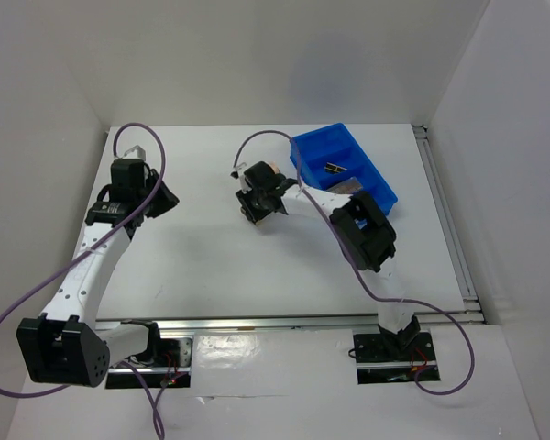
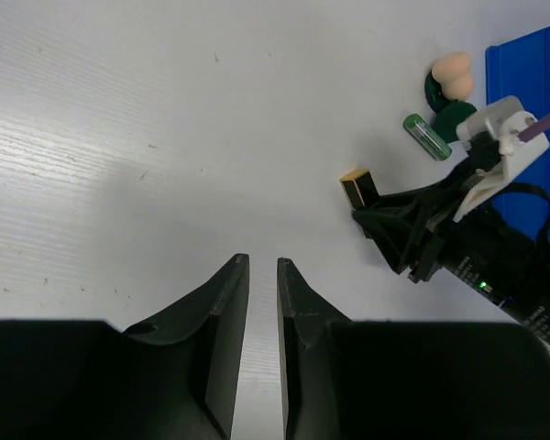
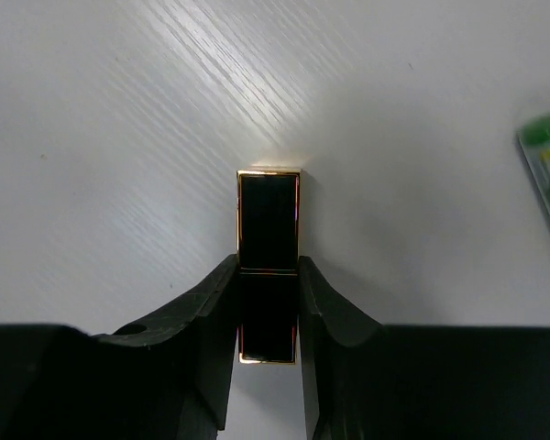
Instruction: Organize the makeup
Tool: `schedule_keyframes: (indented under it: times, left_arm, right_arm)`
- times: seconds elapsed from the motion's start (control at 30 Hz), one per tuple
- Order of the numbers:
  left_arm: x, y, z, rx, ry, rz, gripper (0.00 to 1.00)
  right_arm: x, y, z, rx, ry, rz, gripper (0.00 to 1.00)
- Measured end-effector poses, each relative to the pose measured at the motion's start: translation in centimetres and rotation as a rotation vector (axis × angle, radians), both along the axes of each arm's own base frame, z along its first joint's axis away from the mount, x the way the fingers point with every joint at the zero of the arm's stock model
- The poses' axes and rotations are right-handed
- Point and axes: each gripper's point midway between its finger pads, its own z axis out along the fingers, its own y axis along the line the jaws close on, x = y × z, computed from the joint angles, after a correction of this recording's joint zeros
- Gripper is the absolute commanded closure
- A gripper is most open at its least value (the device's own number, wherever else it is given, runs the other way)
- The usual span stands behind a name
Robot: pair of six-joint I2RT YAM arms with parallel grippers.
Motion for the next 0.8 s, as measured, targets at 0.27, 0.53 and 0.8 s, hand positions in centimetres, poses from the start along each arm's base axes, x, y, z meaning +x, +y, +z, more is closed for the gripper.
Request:
schedule_keyframes:
  times: [0.27,0.53,0.8]
  left_arm:
    - [0.1,-0.2,0.1,-0.020,-0.004,-0.014,0.67]
    - [0.2,-0.2,0.2,-0.030,-0.010,-0.018,0.67]
    - [0.2,0.0,0.2,-0.032,-0.010,-0.013,0.67]
  right_arm:
    - [5.1,-8.2,7.9,0.217,0.025,-0.411,0.89]
    - [8.5,-21.8,10.3,0.458,0.056,-0.949,0.89]
    - [9.6,-23.8,9.0,0.581,0.127,-1.147,0.85]
